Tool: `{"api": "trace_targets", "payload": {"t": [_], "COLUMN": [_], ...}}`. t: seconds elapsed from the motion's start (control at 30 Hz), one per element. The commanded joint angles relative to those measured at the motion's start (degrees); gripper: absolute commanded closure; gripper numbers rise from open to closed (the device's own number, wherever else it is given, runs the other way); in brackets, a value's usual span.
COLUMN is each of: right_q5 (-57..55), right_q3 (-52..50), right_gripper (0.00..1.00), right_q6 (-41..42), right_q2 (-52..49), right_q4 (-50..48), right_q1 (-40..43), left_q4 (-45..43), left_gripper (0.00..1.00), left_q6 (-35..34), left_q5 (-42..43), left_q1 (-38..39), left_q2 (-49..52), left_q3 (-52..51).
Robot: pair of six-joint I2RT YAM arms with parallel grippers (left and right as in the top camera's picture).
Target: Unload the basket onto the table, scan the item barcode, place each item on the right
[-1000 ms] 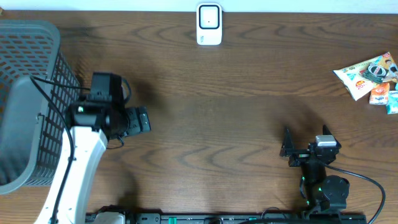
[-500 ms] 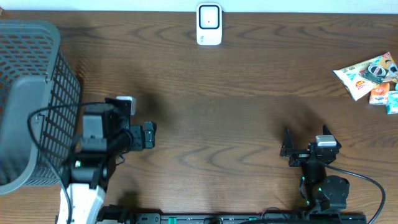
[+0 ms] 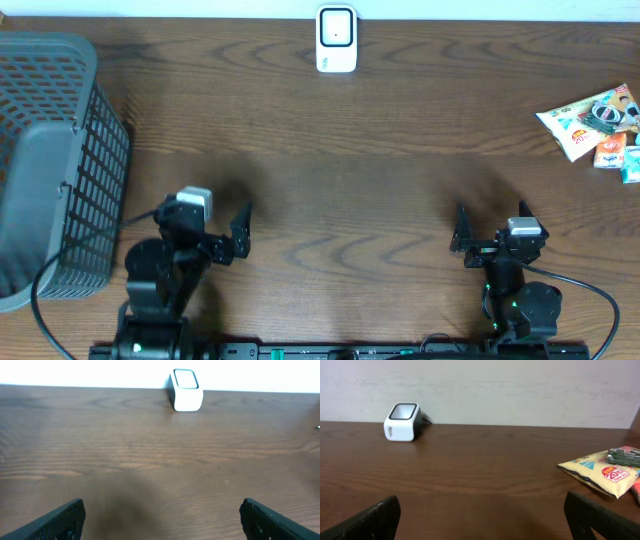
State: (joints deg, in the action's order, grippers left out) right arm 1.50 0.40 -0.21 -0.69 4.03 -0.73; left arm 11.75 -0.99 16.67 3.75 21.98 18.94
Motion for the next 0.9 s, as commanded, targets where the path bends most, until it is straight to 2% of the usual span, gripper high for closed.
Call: {"api": "trace_targets", "payload": {"t": [0.0,0.57,0.87], "right_q5": [0.1,0.1,0.1], "right_q3": [-0.1,-0.1,-0.1], "right_gripper": [0.01,0.01,0.01], "right_q6": [1.0,1.0,1.0], "right_q2": [0.4,0.4,0.4], "right_q4": [0.3,0.3,0.3], "right_q1": [-0.4,-0.4,-0.4], "left_q4": [-1.4,-20.1,-19.3], "left_gripper": [0.02,0.02,0.02], "left_q6": [0.5,1.4,1.4], "left_q5": [0.9,-0.7,-1.3], "left_q1": [-0.2,-0.4,-4.1], "left_q2": [-5.7,-20.3,-21.9], "left_q3": [-3.3,-18.3,-18.7]}}
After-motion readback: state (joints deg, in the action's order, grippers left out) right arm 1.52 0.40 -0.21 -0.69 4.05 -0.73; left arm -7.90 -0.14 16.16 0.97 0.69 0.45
